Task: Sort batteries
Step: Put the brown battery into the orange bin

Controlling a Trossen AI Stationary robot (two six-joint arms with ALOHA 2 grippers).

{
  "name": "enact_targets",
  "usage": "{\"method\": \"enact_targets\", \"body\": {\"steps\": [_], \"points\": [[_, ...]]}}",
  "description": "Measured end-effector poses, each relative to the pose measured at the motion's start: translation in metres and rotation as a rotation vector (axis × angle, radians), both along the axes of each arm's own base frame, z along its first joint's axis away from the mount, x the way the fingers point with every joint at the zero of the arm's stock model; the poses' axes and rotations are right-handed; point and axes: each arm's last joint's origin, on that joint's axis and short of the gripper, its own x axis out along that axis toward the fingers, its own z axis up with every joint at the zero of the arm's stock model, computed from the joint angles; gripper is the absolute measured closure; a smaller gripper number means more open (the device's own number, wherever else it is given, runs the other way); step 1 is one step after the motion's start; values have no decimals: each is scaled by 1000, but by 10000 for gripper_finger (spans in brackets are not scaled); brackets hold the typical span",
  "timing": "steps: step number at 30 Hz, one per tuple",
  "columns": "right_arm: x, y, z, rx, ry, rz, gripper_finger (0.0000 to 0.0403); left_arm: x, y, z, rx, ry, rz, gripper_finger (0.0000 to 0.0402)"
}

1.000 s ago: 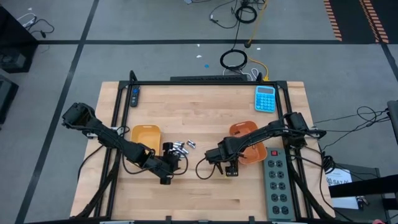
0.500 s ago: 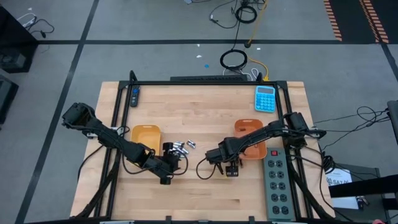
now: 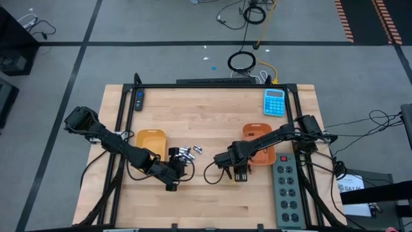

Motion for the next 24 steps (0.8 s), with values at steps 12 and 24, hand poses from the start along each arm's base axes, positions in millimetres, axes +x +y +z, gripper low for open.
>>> {"method": "enact_targets", "body": {"steps": [12, 24], "points": [[-3, 4, 51, -63, -103, -20, 247, 5, -2, 6, 1, -54, 21, 231], [-67, -14, 139, -277, -212, -214, 247, 11, 9, 7, 62, -62, 0, 231]]}}
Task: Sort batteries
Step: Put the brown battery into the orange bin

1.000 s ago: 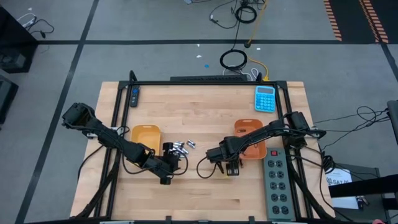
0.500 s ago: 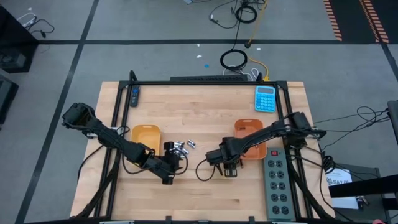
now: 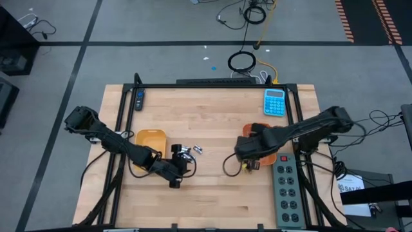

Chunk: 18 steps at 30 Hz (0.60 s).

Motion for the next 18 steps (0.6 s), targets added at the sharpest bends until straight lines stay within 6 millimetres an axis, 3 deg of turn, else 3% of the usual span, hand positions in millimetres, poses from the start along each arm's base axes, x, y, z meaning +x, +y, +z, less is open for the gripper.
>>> {"method": "enact_targets", "body": {"steps": [4, 10, 15, 18], "points": [[-13, -4, 2, -2, -5, -42, 247, 4, 1, 3, 28, -30, -33, 231], [-24, -6, -13, -8, 38, -108, 239, 9, 4, 6, 65, -77, -71, 231], [-26, -6, -17, -14, 42, -145, 124, 13, 10, 8, 96, -91, -85, 231], [-26, -6, -17, -15, 42, -152, 100, 14, 14, 8, 105, -88, -80, 231]]}}
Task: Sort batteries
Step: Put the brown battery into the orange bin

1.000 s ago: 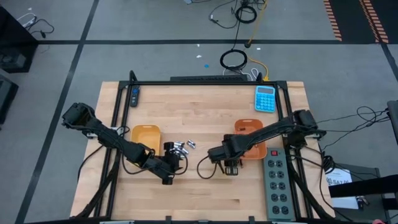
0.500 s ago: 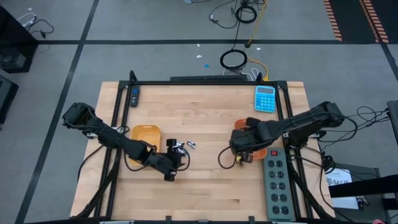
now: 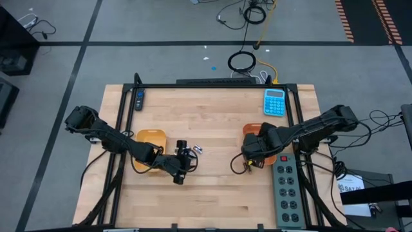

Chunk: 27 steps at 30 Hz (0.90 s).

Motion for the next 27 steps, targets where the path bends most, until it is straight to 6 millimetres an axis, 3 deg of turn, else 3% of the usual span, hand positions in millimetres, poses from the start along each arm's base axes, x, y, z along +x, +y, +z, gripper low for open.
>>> {"method": "enact_targets", "body": {"steps": [7, 13, 18, 22, 27], "points": [[-1, 0, 2, 5, 13, -15, 123, 0, -2, 0, -103, 10, 10, 231], [12, 16, 13, 64, -153, 49, 135, -9, -24, 1, -187, -25, 39, 231], [37, 47, 2, 25, -244, 522, 136, -17, -44, 6, -229, -135, 139, 231], [43, 65, -15, -57, -135, 918, 136, -24, -57, 10, -278, -215, 210, 231], [50, 81, -47, 0, 13, 1144, 136, -36, -71, 11, -353, -271, 289, 231]]}}
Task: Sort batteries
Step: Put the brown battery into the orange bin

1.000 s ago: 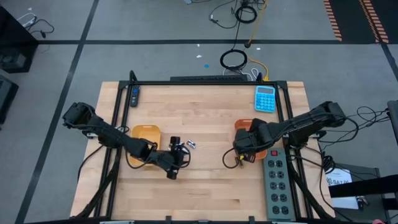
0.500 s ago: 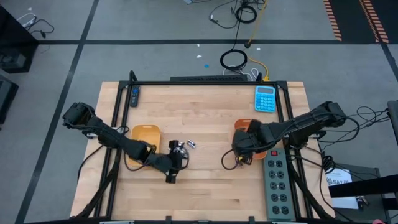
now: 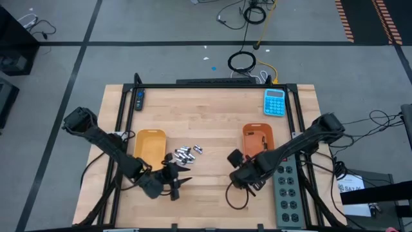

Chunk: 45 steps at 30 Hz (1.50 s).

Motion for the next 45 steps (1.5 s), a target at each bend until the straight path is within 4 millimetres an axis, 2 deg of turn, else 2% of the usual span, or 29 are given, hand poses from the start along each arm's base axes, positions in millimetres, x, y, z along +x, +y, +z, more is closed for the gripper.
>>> {"method": "enact_targets", "body": {"steps": [5, 11, 17, 27, 39, 45], "points": [[-3, 10, -34, -44, 212, 130, 142, -13, -14, 1, -26, -52, 46, 231], [-6, 9, -49, -114, 344, 229, 168, -19, -20, 2, -19, -83, 74, 231], [-1, 6, -66, -235, 377, 300, 185, -20, -19, 1, -4, -72, 73, 231], [11, 3, -71, -246, 295, 391, 186, -23, -14, -6, 80, 1, 70, 231], [27, -15, -71, -214, 235, 357, 186, -23, -13, -8, 121, 34, 39, 231], [38, -32, -70, -199, 193, 335, 186, -23, -13, -8, 117, 33, 38, 231]]}}
